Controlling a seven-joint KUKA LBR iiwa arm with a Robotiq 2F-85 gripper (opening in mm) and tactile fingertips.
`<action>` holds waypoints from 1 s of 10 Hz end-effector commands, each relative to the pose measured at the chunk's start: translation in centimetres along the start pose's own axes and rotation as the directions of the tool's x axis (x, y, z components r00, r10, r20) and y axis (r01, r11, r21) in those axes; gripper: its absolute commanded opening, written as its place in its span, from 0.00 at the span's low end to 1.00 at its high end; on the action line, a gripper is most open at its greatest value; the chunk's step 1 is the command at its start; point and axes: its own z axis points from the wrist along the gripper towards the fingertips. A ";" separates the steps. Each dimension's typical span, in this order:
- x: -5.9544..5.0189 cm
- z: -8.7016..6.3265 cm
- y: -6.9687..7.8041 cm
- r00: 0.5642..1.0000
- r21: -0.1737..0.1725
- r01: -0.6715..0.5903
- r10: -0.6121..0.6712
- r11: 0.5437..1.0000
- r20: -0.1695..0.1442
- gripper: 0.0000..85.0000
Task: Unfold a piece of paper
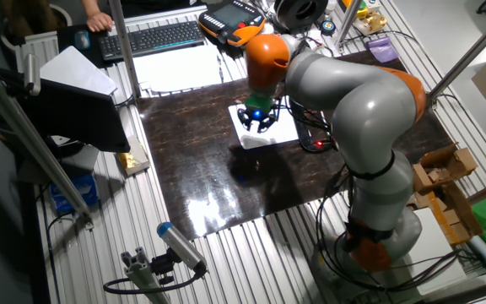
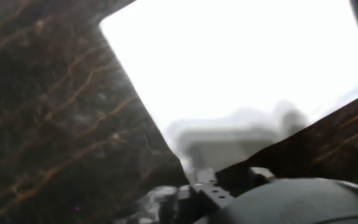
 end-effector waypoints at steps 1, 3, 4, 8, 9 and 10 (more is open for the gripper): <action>0.1 -0.3 -0.1 0.998 0.005 0.064 -0.064 0.998 0.000 0.14; 0.5 -1.3 -0.5 0.988 0.047 0.153 -0.154 0.987 0.021 0.01; 0.7 -1.9 -0.7 0.982 0.069 0.187 -0.189 0.980 0.026 0.01; 0.7 -3.5 -1.5 0.955 0.098 0.293 -0.296 0.951 0.017 0.01; 0.5 -3.8 -1.8 0.950 0.109 0.306 -0.311 0.946 0.034 0.01; 0.1 -4.4 -2.3 0.941 0.118 0.329 -0.336 0.937 0.039 0.01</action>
